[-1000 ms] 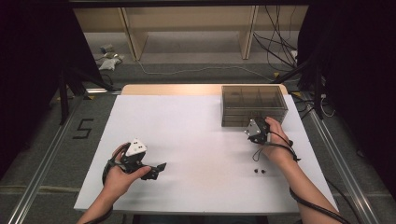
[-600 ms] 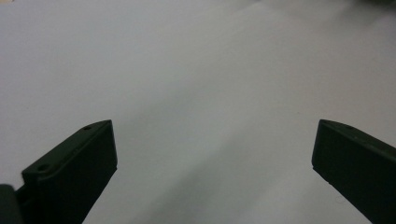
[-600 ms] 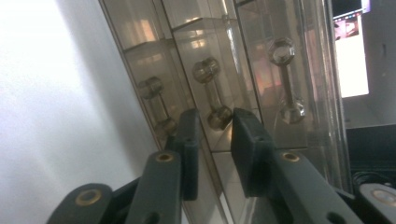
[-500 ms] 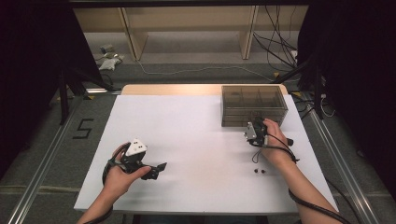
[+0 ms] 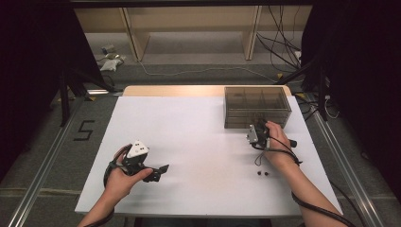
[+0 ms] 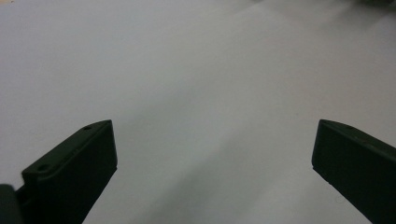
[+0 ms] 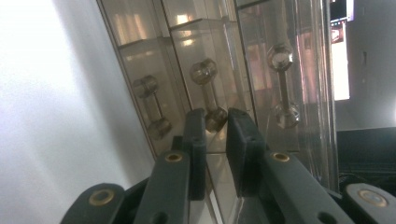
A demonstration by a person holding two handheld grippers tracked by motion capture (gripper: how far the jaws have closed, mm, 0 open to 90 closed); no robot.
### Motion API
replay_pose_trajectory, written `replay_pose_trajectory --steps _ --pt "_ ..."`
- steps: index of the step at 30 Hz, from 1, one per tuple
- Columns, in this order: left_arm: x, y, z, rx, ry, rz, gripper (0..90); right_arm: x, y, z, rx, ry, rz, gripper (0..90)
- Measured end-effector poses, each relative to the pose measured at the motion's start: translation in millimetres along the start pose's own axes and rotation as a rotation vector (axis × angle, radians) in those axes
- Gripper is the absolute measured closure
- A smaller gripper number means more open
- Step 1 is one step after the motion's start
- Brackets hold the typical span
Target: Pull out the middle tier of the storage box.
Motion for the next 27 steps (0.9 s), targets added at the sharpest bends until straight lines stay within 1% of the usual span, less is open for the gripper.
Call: replay_pose_trajectory --steps 1,2,3,4,8,10,13,25,26,27 --pt "-0.1 0.0 0.0 0.000 0.000 0.000 0.1 0.0 -0.9 0.3 -0.016 -0.001 -0.003 78.7" --pt "0.1 -0.2 -0.4 -0.005 -0.004 0.001 0.1 -0.4 0.3 0.8 0.011 0.007 -0.008 78.8" --pt "-0.1 0.1 0.0 0.000 0.001 0.000 0.1 -0.4 0.3 0.8 0.011 0.007 -0.008 78.8" --pt "0.3 -0.1 -0.1 -0.004 -0.001 -0.002 0.2 -0.5 0.5 1.1 0.020 0.008 -0.009 78.8" --pt "0.4 0.2 0.0 -0.002 0.000 -0.004 0.2 -0.1 0.5 1.1 0.024 0.006 -0.012 79.0" --pt "0.4 0.2 0.1 -0.002 0.001 -0.005 0.2 0.5 0.4 0.8 0.016 0.001 -0.002 79.2" --pt "0.3 -0.1 0.0 -0.002 0.000 -0.005 0.2 0.5 0.4 1.1 0.012 0.004 -0.003 79.3" --pt "0.3 -0.4 -0.2 -0.002 0.000 -0.006 0.4 1.8 0.8 0.4 0.018 0.005 0.002 79.3" --pt "0.2 -0.7 -0.2 -0.005 0.000 -0.006 0.4 2.5 -0.4 0.7 -0.004 -0.001 0.000 79.3" --pt "0.2 -0.7 -0.2 -0.005 0.000 -0.006 0.4 2.5 -0.4 0.7 -0.004 -0.001 0.000 79.3"
Point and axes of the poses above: each handheld gripper's, and its own axes: x roughly backward along the jaws, z roughly out of its top, y roughly to its right, the point moved 8 cm from there along -x, roughly forward along the jaws, and after that the axes turned 3 degrees about -y, right-handed, at the moved point
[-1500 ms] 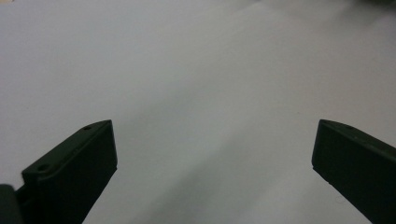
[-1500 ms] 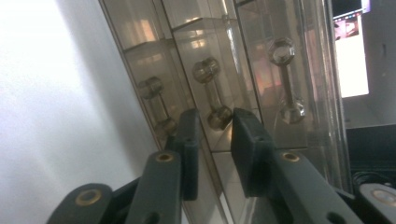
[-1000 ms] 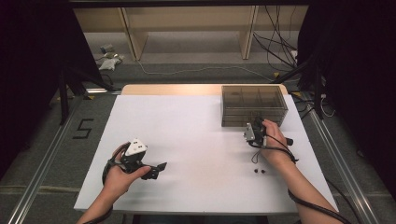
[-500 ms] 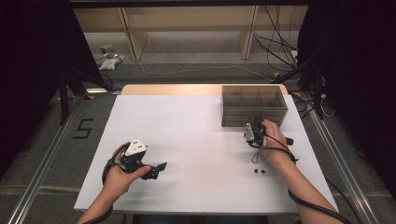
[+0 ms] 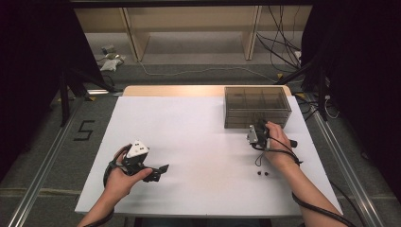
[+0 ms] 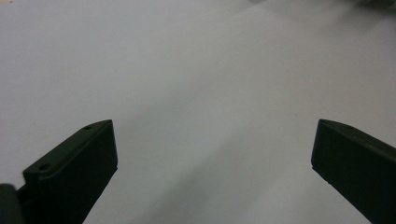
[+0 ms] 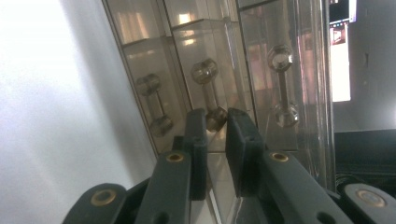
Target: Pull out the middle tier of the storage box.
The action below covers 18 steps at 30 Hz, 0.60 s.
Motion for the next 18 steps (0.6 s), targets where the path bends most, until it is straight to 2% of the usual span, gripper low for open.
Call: replay_pose_trajectory --steps 1,18 --pt "0.0 0.0 -0.1 -0.001 0.000 0.000 0.4 -0.4 1.0 0.1 0.023 0.008 0.001 79.3" --pt "0.2 -0.2 0.0 -0.003 0.001 0.003 0.4 8.5 0.8 -0.4 0.021 0.002 -0.001 79.4"
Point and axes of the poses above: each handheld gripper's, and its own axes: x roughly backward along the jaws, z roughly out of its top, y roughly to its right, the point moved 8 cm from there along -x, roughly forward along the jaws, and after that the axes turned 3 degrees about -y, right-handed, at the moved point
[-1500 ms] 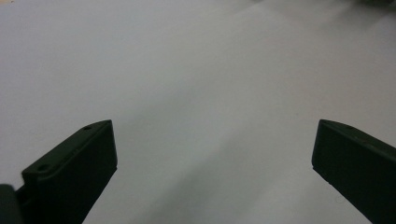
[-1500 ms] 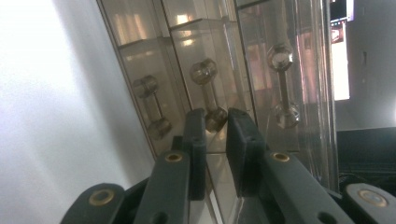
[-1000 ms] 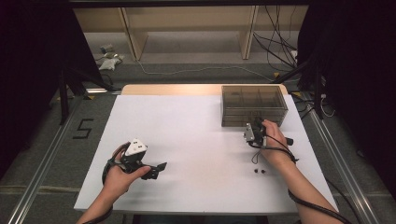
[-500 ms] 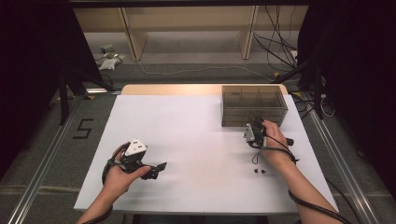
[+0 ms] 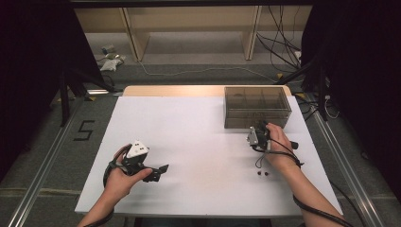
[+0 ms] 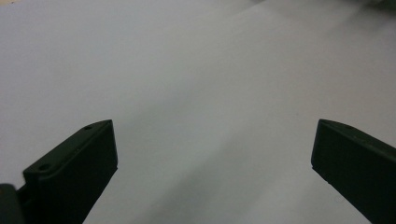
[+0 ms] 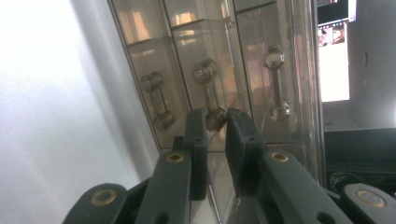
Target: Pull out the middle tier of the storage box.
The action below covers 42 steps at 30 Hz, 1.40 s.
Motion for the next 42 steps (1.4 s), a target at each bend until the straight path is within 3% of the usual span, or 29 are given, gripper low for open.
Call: replay_pose_trajectory --steps 27,30,32,34,36,38,39,42 --pt "1.6 -2.0 -0.4 0.007 0.002 0.005 0.5 11.9 -6.4 -2.5 0.009 -0.029 0.030 77.7" --pt "1.8 -2.7 -0.4 0.004 0.003 0.006 0.5 13.5 -8.3 -1.9 -0.025 -0.037 0.077 66.8" --pt "1.7 -2.8 -0.4 0.005 0.003 0.005 0.6 15.9 -9.6 -1.3 -0.035 -0.036 0.102 64.1" --pt "1.6 -2.5 -0.4 0.008 0.003 0.006 0.6 17.7 -9.7 -1.1 -0.077 -0.034 0.135 59.4" --pt "1.5 -2.3 -0.4 0.007 0.003 0.007 0.7 19.1 -5.3 -3.3 -0.073 -0.025 0.186 55.7" --pt "1.6 -2.1 -0.5 0.005 0.002 0.008 0.8 19.4 -3.2 -4.9 -0.067 -0.027 0.204 53.9" --pt "1.6 -1.9 -0.6 0.004 0.001 0.007 1.0 19.7 1.9 -7.5 -0.086 -0.017 0.239 51.7" --pt "1.8 -1.6 -1.0 0.001 -0.002 0.009 1.1 18.9 7.3 -12.4 -0.103 -0.031 0.273 50.0"
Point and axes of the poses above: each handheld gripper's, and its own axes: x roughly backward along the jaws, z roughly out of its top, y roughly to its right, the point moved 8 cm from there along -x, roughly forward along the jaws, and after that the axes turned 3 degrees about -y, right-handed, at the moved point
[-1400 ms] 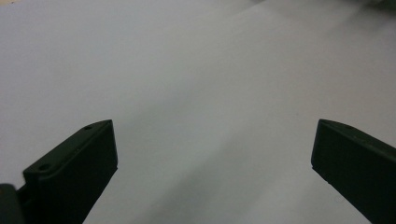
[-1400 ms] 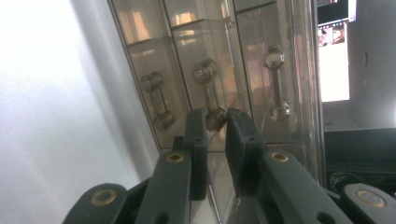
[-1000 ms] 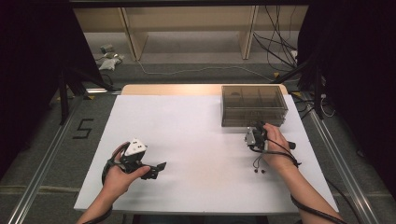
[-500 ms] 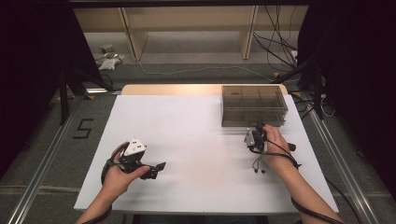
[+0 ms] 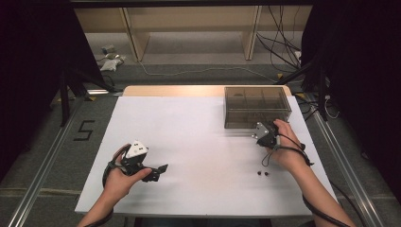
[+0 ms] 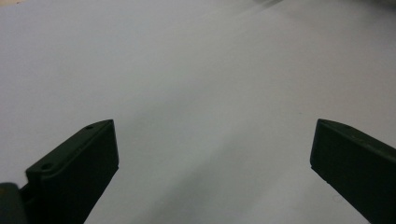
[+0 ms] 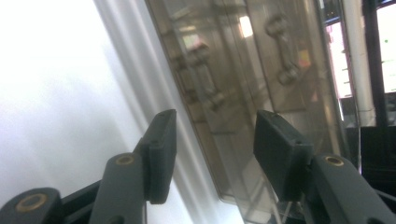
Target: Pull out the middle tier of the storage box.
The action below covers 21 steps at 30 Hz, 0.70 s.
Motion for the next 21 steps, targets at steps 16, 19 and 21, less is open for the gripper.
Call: replay_pose_trajectory --steps 16,19,21 --pt "-0.8 0.0 -0.1 0.006 0.003 0.000 2.2 -20.3 35.5 -18.9 0.020 -0.072 0.262 57.2" --pt "-0.7 -0.1 -0.4 0.002 0.000 -0.002 2.3 -22.2 37.0 -18.1 0.036 -0.083 0.284 63.3" --pt "-0.8 0.0 -0.2 0.006 0.003 -0.002 2.5 -23.5 37.8 -17.6 0.057 -0.088 0.304 69.3"
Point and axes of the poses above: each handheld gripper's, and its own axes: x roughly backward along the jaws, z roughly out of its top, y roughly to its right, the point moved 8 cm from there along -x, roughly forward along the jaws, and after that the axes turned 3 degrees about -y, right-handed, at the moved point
